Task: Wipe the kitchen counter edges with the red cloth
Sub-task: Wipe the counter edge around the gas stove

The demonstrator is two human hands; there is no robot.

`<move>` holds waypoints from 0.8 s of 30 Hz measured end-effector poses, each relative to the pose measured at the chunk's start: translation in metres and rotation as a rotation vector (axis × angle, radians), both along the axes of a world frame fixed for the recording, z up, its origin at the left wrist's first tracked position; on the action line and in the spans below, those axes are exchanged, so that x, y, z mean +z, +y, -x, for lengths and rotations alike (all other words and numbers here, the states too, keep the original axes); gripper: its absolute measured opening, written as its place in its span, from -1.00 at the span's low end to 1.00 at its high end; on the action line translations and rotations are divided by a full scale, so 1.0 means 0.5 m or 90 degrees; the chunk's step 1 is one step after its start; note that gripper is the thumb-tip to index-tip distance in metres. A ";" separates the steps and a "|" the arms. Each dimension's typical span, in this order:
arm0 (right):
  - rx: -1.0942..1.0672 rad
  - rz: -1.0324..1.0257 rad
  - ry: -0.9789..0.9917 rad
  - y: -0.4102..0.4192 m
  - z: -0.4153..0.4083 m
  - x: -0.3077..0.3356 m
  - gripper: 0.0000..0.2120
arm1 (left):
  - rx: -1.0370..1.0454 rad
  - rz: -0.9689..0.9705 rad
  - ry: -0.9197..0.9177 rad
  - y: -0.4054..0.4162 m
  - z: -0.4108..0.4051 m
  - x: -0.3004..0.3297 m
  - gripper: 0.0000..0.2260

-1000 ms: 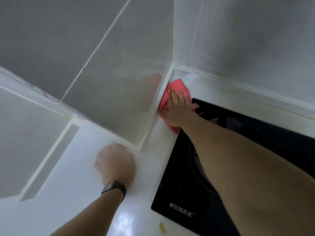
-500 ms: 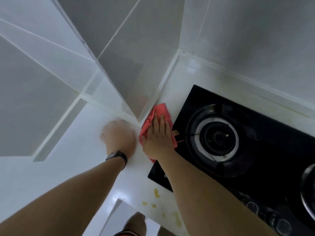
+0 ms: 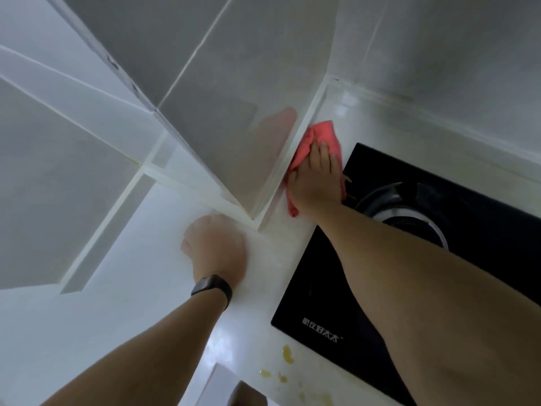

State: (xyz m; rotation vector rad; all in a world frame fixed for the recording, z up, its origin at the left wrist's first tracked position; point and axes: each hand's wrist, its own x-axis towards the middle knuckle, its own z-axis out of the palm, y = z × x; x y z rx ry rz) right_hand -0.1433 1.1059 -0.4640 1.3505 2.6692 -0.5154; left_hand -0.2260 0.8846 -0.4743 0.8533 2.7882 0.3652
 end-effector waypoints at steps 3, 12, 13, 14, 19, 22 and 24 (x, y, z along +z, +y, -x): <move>-0.229 0.203 0.209 0.148 0.059 0.018 -0.34 | 0.003 -0.014 0.001 -0.003 0.001 -0.008 -0.78; -0.327 0.096 0.431 0.203 0.076 0.034 -0.66 | -0.006 -0.003 0.011 -0.002 0.004 -0.016 -0.80; -0.322 0.073 0.433 0.202 0.084 0.030 -0.65 | -0.002 -0.007 0.014 -0.002 0.004 -0.017 -0.80; -0.310 0.055 0.441 0.202 0.090 0.027 -0.62 | 0.002 -0.011 0.015 -0.003 0.004 -0.019 -0.81; -0.207 0.032 0.406 0.177 0.076 0.028 -0.44 | -0.009 -0.019 0.016 -0.001 0.005 -0.020 -0.79; -0.156 0.036 0.363 0.116 0.050 0.032 -0.45 | -0.015 -0.025 0.022 -0.001 0.004 -0.018 -0.77; -0.133 0.024 0.344 0.048 0.032 0.031 -0.44 | -0.017 -0.026 0.027 0.002 0.004 -0.015 -0.75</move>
